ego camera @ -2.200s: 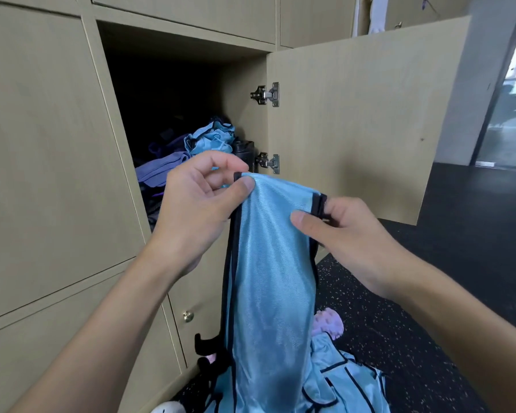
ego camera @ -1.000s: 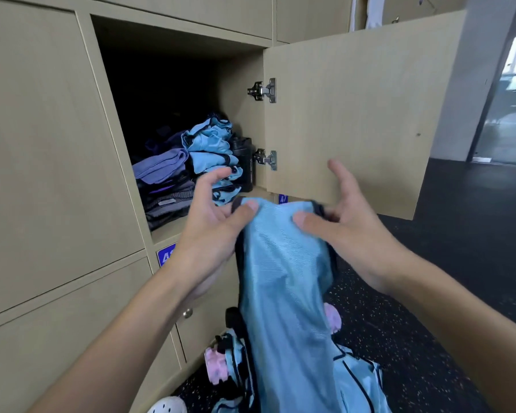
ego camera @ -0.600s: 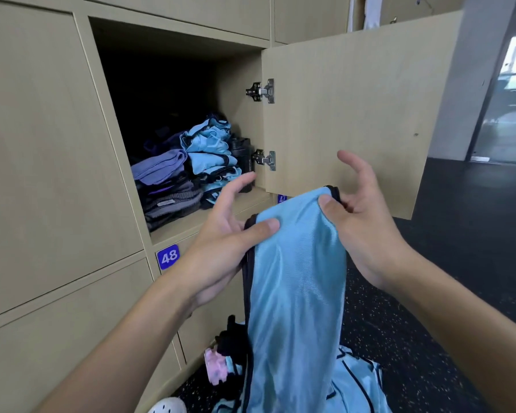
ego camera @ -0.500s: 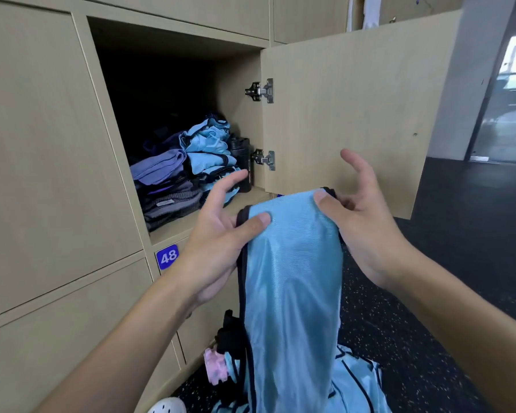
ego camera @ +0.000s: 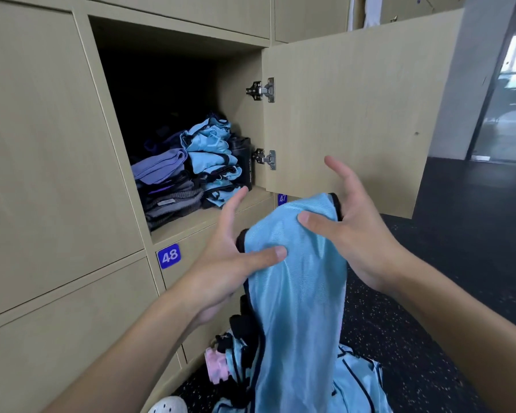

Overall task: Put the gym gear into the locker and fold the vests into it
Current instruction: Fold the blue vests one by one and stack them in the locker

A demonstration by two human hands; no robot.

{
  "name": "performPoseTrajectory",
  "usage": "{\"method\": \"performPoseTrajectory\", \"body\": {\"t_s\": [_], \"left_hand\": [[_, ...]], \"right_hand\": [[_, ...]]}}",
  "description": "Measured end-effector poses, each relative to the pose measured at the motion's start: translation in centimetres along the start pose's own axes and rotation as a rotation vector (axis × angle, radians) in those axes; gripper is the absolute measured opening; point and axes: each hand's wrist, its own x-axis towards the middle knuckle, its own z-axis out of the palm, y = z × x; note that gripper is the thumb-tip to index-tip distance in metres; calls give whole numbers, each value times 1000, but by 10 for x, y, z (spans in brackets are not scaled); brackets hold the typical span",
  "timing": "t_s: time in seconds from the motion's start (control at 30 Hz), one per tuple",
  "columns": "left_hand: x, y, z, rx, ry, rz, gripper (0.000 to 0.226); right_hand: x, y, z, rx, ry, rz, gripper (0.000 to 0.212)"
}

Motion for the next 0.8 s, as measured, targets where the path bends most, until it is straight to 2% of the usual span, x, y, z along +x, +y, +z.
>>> {"method": "performPoseTrajectory", "body": {"t_s": [0.13,0.2,0.27,0.33,0.43,0.53,0.63,0.73,0.8], "left_hand": [[3,6,-3,-89,63,76,87],[2,11,-5,-103,119,100,80],[2,14,-7,-99,151,120,74],[2,15,-7,-91,170,138,71],[4,16,-7,-102,223,170,69],[6,19,-10,-148,289,194,66],[8,22,-16,-187,348,199,64],[8,25,-20,-236,374,200,62],[8,25,-19,-259,385,200,60]], "right_hand": [[5,0,-8,-170,17,33,68],[5,-3,-8,-193,50,27,56],[6,-5,-9,-179,82,5,53],[5,-4,-11,-87,58,47,64],[-3,-5,-4,120,-107,192,91],[-7,-1,4,257,-154,243,106],[-6,6,11,296,-163,251,105],[-3,4,12,373,-36,163,101],[-3,6,13,380,-28,125,102]]}}
